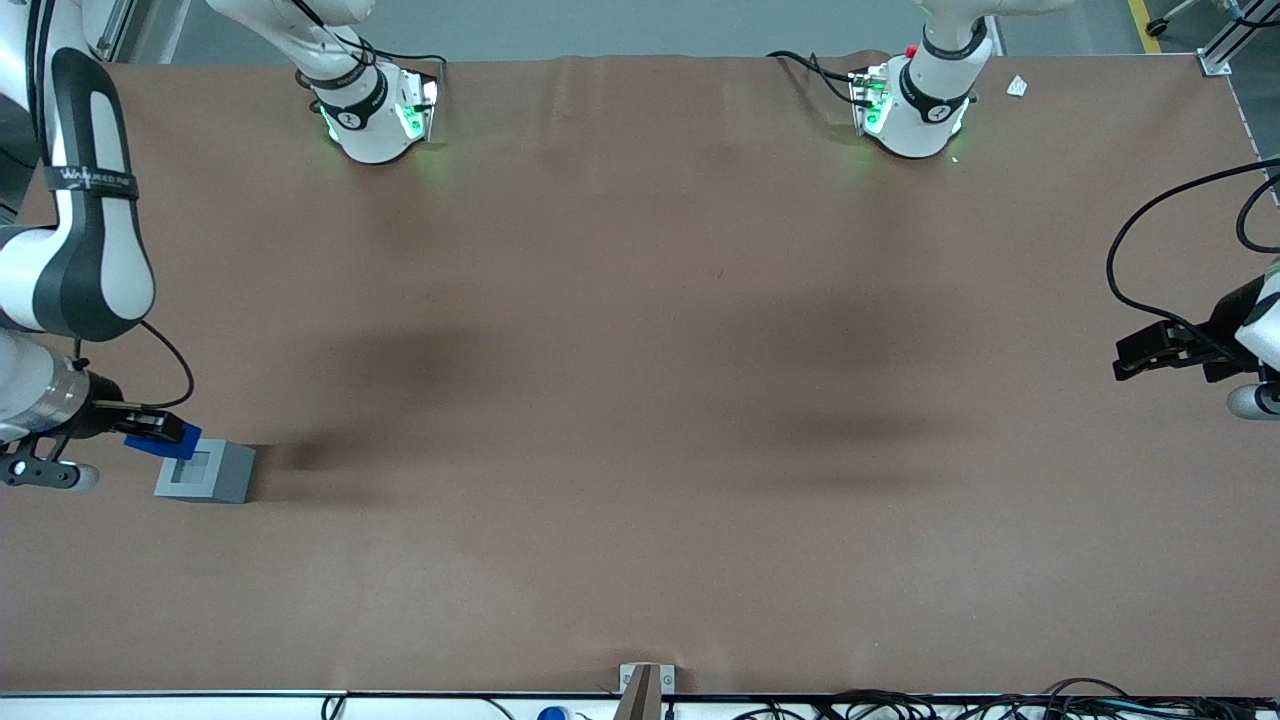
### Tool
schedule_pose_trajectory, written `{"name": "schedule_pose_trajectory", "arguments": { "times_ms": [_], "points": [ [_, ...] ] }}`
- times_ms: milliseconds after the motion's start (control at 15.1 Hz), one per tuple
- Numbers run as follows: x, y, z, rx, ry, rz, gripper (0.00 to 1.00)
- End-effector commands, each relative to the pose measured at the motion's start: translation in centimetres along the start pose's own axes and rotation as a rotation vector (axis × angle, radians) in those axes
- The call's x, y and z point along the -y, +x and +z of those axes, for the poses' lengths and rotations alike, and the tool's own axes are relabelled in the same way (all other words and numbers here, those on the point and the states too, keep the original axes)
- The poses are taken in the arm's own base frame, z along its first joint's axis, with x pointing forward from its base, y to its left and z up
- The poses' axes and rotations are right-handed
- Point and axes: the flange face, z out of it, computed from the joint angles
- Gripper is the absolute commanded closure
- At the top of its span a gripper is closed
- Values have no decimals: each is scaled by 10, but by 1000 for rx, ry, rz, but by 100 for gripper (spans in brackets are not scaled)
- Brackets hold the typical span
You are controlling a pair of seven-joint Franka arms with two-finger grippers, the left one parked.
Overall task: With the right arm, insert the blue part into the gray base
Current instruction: 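Align the blue block above the gray base's opening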
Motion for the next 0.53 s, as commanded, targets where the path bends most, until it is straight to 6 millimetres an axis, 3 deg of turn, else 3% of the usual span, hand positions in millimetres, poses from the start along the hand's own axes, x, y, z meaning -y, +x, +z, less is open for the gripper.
{"name": "schedule_pose_trajectory", "arguments": {
  "times_ms": [0,132,462],
  "points": [
    [-17,15,16,6,-6,-35,96],
    [-34,25,31,13,-2,-39,96],
    [-31,37,41,10,-4,-49,96]
  ]
}}
